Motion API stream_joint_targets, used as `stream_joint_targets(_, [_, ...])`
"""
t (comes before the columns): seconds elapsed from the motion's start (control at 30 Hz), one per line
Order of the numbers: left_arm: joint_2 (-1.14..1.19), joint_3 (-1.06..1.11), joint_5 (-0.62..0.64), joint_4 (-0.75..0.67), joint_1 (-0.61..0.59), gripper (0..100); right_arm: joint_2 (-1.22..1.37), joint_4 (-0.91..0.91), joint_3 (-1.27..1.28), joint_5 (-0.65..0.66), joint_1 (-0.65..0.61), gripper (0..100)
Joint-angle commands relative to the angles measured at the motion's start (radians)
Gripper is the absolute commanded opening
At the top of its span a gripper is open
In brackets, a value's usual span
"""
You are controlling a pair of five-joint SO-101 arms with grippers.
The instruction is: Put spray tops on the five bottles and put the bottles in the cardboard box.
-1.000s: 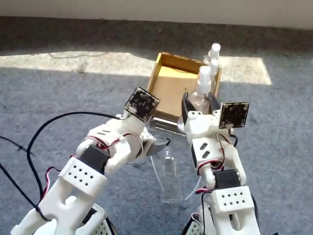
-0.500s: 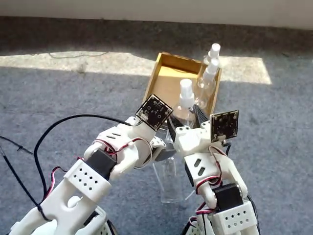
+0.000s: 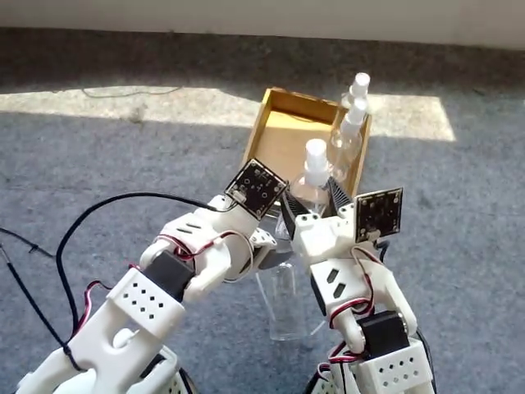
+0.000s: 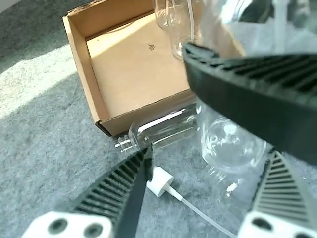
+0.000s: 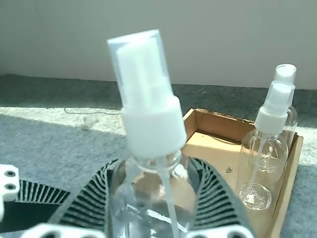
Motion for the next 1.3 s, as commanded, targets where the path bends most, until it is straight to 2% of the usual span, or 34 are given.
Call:
stream_joint_targets(0.0, [-0.013,0.024,-0.003,-0.02,0.077,32,0.01,-0.137,-0.064,0.101,0.042,0.5])
stream_joint_targets(0.07, [-0.013,0.039,-0.003,-0.021,0.093,32,0.081,-0.208,-0.067,0.141,0.107,0.5])
stream_joint_targets(0.23, [-0.013,0.047,-0.003,-0.023,0.088,32,0.366,-0.42,-0.074,0.146,0.231,0.5])
stream_joint_targets(0.5, [-0.013,0.064,-0.005,-0.023,0.088,32,0.636,-0.688,-0.068,0.146,0.251,0.5])
stream_joint_targets(1.27, [-0.013,0.064,-0.005,-0.023,0.088,32,0.977,-0.974,-0.076,0.146,0.269,0.5])
